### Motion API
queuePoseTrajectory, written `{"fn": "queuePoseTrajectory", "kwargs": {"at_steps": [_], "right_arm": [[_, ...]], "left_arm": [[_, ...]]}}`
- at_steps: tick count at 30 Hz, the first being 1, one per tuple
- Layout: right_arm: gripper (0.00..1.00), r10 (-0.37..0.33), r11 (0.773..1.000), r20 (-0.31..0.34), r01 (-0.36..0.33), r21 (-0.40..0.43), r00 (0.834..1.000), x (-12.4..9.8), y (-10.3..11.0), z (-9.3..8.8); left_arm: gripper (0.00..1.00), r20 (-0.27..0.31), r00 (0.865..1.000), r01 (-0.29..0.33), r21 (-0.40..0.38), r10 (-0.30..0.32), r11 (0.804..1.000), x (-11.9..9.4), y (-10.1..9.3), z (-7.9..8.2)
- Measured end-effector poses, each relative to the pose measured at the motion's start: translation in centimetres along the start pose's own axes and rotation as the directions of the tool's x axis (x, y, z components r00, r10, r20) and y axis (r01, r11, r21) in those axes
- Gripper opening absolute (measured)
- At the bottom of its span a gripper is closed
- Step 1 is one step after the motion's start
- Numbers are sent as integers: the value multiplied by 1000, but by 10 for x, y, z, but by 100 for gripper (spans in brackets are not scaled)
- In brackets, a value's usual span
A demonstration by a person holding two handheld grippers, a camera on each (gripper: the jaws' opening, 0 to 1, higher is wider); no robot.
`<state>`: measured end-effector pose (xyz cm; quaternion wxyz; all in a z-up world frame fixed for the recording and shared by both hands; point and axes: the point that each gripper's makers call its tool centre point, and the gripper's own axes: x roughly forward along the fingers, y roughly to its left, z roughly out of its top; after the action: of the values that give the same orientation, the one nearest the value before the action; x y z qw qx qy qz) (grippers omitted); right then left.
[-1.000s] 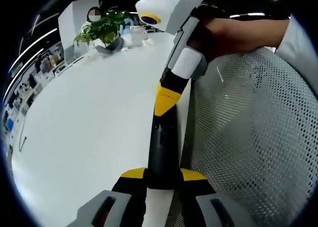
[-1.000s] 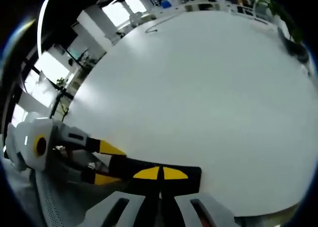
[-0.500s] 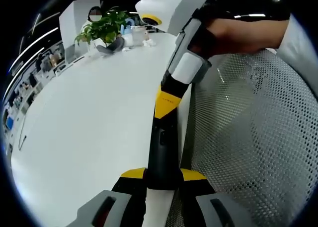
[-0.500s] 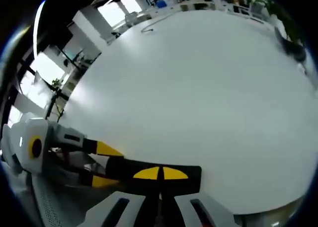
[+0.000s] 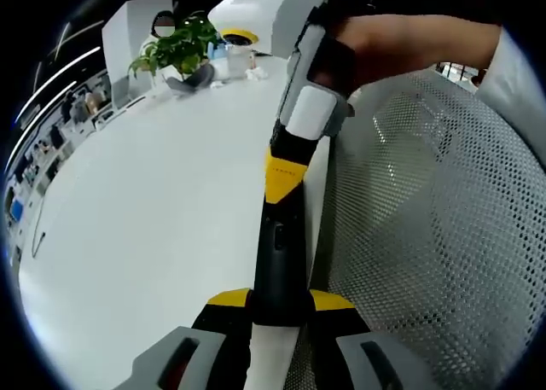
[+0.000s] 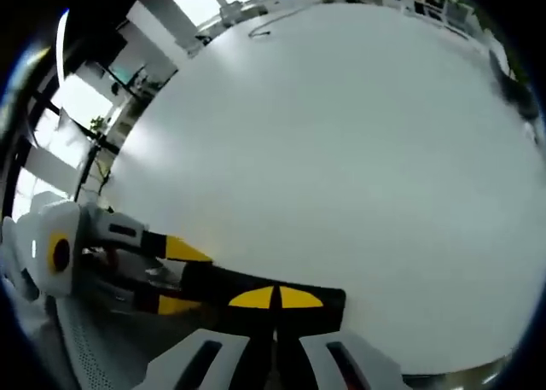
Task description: Press the specified remote control buttons in sequence, fully releasing each button before pressing the next.
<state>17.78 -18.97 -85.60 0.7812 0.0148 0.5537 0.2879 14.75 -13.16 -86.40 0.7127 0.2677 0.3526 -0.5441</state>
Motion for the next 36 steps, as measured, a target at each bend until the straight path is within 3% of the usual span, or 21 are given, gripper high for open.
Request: {"fn": "queuePoseTrajectory", "kwargs": {"at_steps": [3,8,11,12,13,16,19,27,30,36], "right_arm": [[0,22,985,49,-30,171,999,-2,-1,0],[0,60,967,68,-75,242,996,-4,-3,-1],[0,59,943,135,-99,318,989,-5,-1,-3],[0,64,936,105,-96,338,992,-8,0,-5],[0,73,938,76,-94,333,994,-10,0,-5],[0,76,940,116,-110,324,990,-13,1,0],[0,126,921,103,-155,357,987,-12,8,-2],[0,130,928,63,-143,343,990,-6,12,-8],[0,106,941,48,-116,319,993,-4,10,-9],[0,104,940,50,-115,322,993,-4,9,-11]], "left_arm": [[24,1,1000,1,-1,-1,1000,0,0,0],[24,1,1000,2,-1,-2,1000,-1,0,0],[24,2,1000,3,-1,-3,1000,0,0,0],[24,2,1000,3,-1,-3,1000,0,0,0],[24,2,1000,3,-1,-3,1000,0,0,0],[24,2,1000,3,-1,-3,1000,0,0,0],[24,3,1000,3,-1,-3,1000,0,0,0],[24,4,1000,4,-3,-4,1000,0,0,1],[24,4,1000,3,-3,-3,1000,0,0,1],[24,5,1000,5,-7,-5,1000,0,0,0]]}}
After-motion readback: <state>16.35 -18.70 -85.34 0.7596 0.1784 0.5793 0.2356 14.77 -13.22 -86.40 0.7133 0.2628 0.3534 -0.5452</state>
